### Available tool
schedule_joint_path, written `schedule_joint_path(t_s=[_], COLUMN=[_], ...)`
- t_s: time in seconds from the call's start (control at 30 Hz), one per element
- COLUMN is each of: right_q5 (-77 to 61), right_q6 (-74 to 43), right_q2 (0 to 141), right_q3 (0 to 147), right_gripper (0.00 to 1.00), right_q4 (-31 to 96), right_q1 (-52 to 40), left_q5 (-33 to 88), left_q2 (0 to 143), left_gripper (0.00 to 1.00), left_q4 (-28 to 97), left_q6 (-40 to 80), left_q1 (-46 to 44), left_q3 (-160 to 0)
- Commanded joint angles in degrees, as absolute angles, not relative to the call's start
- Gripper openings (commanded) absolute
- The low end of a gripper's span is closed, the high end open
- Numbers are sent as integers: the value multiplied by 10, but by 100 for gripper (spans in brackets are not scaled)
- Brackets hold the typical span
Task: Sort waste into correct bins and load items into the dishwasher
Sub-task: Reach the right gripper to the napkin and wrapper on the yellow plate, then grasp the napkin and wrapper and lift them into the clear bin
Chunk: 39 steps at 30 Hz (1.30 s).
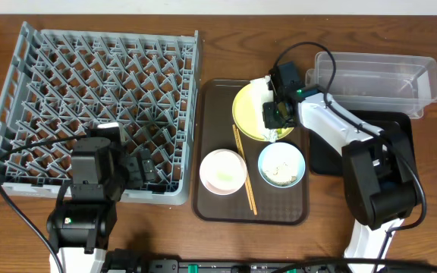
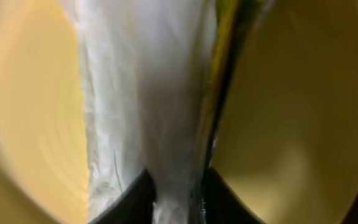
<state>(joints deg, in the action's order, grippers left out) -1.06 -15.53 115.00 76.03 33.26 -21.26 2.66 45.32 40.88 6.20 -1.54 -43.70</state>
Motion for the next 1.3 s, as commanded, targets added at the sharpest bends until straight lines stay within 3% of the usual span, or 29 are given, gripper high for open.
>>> schedule_joint_path(t_s=[0.0,0.2,0.4,0.53,0.87,0.9,0.93,1.0,1.03,1.13,1.27], right_q5=[-4,4,121,142,192,190,190,182,177,137,71], right_q6=[-163,-175,-337,-361,-612,-627,-637,-640,-624,-509,-389], right_q2=[1150,1111,1030,988,994,998,1002,1004,1004,1000,983], right_q3=[765,798,819,819,815,815,815,815,815,815,815], right_gripper=[2,1,1,1,1,6,21,66,79,97,99], right_q4=[329,325,301,278,354,356,353,331,316,257,232], right_q1=[-222,-211,-162,-116,-8,0,6,15,19,24,17], left_q5=[28,28,28,28,28,28,28,28,28,28,28], left_q2=[452,452,452,452,452,452,452,452,452,452,452], left_gripper=[99,99,99,99,99,99,99,99,99,99,99], left_q4=[409,409,412,413,414,413,413,413,414,413,414], left_q6=[67,67,67,67,67,67,67,67,67,67,67], left_q1=[-14,-13,-14,-14,-14,-14,-14,-14,-14,-14,-14], left_q3=[-451,-451,-451,-451,-451,-451,-451,-451,-451,-451,-451])
